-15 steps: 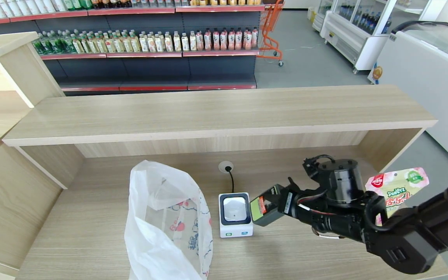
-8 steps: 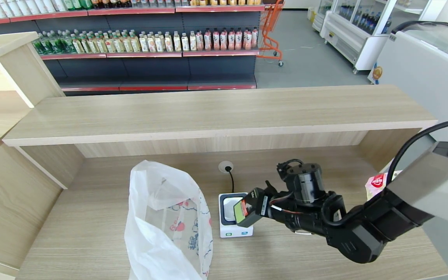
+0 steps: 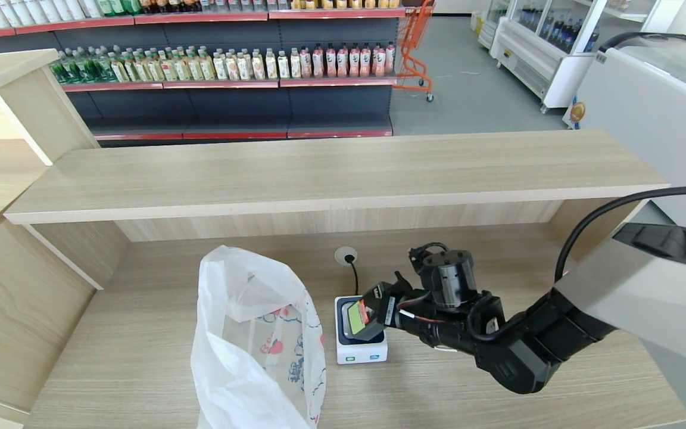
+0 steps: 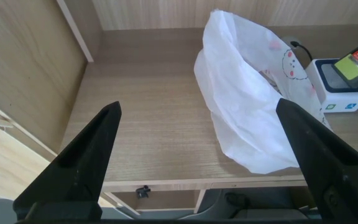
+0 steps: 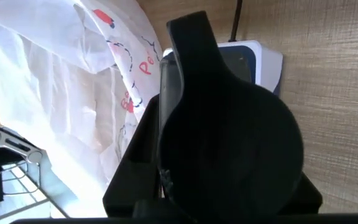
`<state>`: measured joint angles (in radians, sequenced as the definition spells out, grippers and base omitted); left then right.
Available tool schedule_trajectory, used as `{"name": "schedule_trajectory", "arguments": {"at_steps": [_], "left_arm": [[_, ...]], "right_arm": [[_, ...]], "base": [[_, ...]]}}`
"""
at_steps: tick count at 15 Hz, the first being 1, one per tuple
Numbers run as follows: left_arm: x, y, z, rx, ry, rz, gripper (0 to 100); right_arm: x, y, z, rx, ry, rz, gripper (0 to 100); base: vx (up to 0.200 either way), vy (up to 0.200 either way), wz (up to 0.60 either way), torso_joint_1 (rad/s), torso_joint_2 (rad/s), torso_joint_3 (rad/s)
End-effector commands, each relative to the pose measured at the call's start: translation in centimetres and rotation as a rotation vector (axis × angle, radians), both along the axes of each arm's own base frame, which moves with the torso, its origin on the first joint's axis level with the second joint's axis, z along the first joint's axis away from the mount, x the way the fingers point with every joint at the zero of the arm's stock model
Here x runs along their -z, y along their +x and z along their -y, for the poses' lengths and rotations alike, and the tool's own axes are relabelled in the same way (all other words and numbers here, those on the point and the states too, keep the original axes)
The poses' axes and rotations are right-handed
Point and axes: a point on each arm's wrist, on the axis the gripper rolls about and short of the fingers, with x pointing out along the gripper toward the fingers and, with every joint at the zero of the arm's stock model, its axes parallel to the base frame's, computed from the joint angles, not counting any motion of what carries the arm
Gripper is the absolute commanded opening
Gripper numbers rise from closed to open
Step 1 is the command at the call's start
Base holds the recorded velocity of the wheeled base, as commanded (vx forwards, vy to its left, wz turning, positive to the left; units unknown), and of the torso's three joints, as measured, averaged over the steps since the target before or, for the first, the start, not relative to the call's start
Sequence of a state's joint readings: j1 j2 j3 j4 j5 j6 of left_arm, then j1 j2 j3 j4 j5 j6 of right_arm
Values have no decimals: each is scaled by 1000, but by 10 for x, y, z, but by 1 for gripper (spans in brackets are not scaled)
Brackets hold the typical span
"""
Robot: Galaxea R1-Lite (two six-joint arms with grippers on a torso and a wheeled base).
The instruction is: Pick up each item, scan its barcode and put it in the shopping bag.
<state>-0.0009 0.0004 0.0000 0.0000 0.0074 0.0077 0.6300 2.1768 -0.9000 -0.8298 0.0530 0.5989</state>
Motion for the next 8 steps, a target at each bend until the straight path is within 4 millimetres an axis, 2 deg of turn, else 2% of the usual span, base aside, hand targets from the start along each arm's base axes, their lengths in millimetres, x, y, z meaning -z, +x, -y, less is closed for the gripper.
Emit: {"name": "schedule_trajectory", "arguments": {"at_steps": [1, 2, 4, 5, 6, 7, 8], "left_arm": [[0, 0, 0, 0, 0, 0, 100], [0, 0, 0, -1, 0, 0, 100], [0, 0, 0, 0, -2, 0, 100], [0, 0, 0, -1, 0, 0, 100], [0, 0, 0, 0, 0, 0, 100], [0, 0, 0, 0, 0, 0, 100], [0, 0, 0, -1, 0, 0, 100]], "right_arm": [[-6, -1, 2, 4, 10, 5, 0], [-14, -3, 6, 11, 24, 17, 0], [-63, -16, 36, 74, 164, 45, 0], [-80, -22, 46, 84, 190, 72, 0], [-109, -43, 67, 76, 184, 169, 0], [-119, -59, 78, 43, 112, 255, 0], [-116, -76, 89, 11, 13, 309, 0]], "base": [[0, 0, 0, 0, 0, 0], [0, 0, 0, 0, 0, 0], [0, 0, 0, 0, 0, 0], [0, 0, 0, 0, 0, 0], [0, 0, 0, 0, 0, 0], [0, 0, 0, 0, 0, 0], [0, 0, 0, 0, 0, 0]]}}
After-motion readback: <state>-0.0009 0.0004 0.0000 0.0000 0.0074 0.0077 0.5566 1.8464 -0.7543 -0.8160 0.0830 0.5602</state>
